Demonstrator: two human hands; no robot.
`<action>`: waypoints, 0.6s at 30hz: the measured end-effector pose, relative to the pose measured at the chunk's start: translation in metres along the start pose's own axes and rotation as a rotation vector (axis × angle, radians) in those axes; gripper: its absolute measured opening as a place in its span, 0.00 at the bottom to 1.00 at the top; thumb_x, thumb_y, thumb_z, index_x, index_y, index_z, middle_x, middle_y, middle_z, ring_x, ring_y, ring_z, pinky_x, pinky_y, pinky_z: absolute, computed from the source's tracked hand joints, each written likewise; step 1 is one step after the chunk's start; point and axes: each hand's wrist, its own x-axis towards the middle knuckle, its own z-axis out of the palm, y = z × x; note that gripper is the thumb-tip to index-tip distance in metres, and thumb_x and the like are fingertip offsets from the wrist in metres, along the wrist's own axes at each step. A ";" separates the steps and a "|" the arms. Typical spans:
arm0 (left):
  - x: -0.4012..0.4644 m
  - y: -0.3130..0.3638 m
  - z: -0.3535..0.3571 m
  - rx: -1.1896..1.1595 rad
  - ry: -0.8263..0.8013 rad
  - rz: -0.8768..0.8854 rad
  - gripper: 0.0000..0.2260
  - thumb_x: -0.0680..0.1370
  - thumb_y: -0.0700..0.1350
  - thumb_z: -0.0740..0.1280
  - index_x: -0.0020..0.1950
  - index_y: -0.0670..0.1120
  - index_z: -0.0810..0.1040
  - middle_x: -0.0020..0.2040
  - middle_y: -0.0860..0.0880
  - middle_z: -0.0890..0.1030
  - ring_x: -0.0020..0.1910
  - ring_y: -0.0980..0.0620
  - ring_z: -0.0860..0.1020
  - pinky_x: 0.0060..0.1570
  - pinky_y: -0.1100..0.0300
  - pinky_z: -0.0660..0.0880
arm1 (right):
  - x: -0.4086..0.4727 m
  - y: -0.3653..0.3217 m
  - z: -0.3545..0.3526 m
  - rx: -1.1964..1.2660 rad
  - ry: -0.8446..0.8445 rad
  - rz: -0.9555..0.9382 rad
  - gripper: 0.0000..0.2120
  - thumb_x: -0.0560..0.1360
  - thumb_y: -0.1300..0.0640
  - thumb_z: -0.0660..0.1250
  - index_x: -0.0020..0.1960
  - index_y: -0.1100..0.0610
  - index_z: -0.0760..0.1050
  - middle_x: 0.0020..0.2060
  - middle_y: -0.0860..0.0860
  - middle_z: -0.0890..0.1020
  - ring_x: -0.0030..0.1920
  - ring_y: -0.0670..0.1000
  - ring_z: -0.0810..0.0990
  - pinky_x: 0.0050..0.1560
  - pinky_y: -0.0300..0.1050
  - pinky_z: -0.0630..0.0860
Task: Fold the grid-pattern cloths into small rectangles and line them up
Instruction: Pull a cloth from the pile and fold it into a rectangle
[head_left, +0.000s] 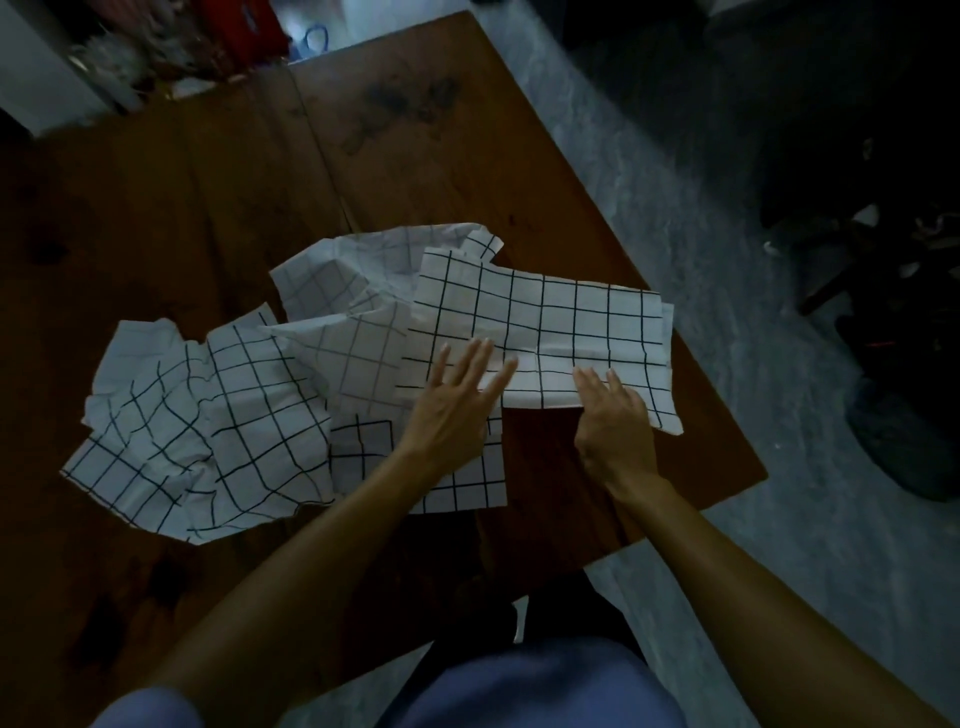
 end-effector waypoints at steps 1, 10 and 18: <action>0.005 0.008 0.004 0.006 -0.006 0.016 0.35 0.79 0.44 0.59 0.76 0.50 0.38 0.77 0.40 0.42 0.76 0.43 0.41 0.72 0.44 0.35 | -0.002 0.002 0.000 0.005 -0.001 0.004 0.26 0.77 0.67 0.52 0.75 0.58 0.59 0.73 0.56 0.66 0.75 0.58 0.58 0.73 0.56 0.55; 0.023 0.015 0.017 -0.024 -0.112 0.122 0.31 0.79 0.38 0.56 0.78 0.47 0.43 0.78 0.40 0.46 0.77 0.42 0.43 0.74 0.48 0.36 | -0.017 0.025 0.002 -0.003 -0.003 0.004 0.27 0.73 0.72 0.58 0.70 0.61 0.68 0.65 0.59 0.75 0.67 0.60 0.72 0.67 0.55 0.66; 0.025 0.015 0.020 0.021 -0.230 0.153 0.34 0.79 0.37 0.58 0.77 0.50 0.40 0.78 0.40 0.42 0.76 0.42 0.39 0.75 0.44 0.40 | -0.026 0.027 0.004 0.000 0.075 0.017 0.14 0.69 0.69 0.66 0.52 0.59 0.81 0.34 0.55 0.82 0.33 0.54 0.79 0.41 0.50 0.80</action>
